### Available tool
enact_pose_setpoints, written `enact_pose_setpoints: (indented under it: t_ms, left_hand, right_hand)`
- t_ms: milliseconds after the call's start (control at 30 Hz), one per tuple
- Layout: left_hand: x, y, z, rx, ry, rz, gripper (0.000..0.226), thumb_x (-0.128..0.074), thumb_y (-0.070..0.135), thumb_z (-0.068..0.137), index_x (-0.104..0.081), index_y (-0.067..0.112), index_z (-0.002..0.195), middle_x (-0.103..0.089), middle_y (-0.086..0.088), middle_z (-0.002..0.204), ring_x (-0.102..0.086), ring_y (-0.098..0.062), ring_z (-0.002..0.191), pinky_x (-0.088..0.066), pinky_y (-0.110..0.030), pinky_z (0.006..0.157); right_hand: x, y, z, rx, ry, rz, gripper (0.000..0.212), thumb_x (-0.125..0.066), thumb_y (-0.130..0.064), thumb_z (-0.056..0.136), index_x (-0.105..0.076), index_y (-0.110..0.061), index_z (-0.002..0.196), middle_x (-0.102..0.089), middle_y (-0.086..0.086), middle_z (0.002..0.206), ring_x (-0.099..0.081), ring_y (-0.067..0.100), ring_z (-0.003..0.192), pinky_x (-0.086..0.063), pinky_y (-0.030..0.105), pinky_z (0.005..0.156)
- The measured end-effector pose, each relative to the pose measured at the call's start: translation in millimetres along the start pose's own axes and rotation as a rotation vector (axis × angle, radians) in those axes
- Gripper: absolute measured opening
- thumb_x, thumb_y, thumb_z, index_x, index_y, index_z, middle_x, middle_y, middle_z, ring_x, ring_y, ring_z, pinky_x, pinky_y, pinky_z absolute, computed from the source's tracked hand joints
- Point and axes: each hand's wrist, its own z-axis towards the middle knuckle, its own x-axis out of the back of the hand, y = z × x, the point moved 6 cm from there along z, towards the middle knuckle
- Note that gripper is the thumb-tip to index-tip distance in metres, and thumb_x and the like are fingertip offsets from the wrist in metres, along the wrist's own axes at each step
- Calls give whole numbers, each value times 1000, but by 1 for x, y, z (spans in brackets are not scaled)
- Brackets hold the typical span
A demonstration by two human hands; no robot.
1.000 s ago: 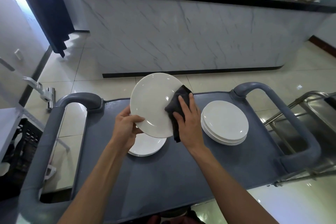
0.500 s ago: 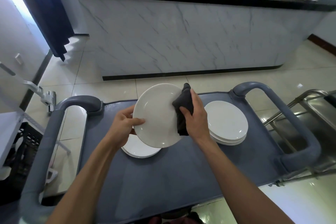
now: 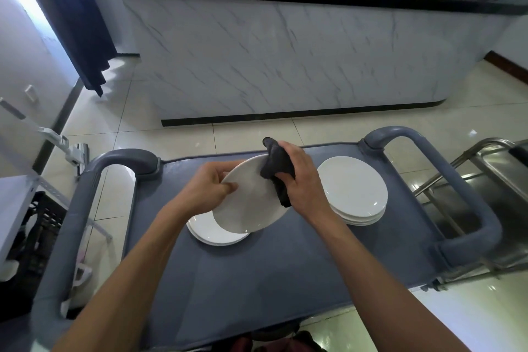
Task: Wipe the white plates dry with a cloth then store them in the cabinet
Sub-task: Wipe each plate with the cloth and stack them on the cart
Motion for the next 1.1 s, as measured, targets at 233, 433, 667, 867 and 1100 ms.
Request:
enact_pose_setpoints:
  t_ms: [233,433,667,867,1100]
  left_hand:
    - [-16,11,9,-40,3,327,68,-56,-1,92,-65,63,113,-73,14,104,-66,-16,103,-58,-45,88]
    - [-35,20,13,-62,87,412,61,-53,3,87,-67,58,111,-74,12,96,-66,-21,92,-58,-42,80]
    - [-59,18,16,-91,239,269,36,-60,7,89,-78,38,95,-73,16,80,-67,-9,78,-52,-27,67]
    - [-70,10,-1,-28,465,105,19,-63,22,96,-78,31,103,-75,21,98,-67,0,98,-53,-26,88]
    - [-100,-18,-23,553,553,-537,50,-57,56,96,-72,9,101,-78,-12,98,-76,-33,78,-63,-48,72]
  right_hand:
    - [4,-6,-11,131,12,-112,51,-65,-12,85,-53,-20,134,-56,-3,128,-52,24,112,-45,47,94]
    - [16,9,-19,89,89,-184,54,-71,-1,76,-57,-19,125,-59,1,115,-54,27,99,-47,48,83]
    - [37,21,-27,112,166,-248,56,-71,7,72,-60,-18,120,-59,1,109,-52,25,93,-45,42,79]
    - [61,38,-28,140,226,-226,51,-69,8,75,-63,-14,121,-60,3,109,-52,26,93,-44,44,79]
    - [81,56,-25,217,262,-225,55,-70,8,76,-59,-16,124,-61,6,113,-54,28,98,-45,46,83]
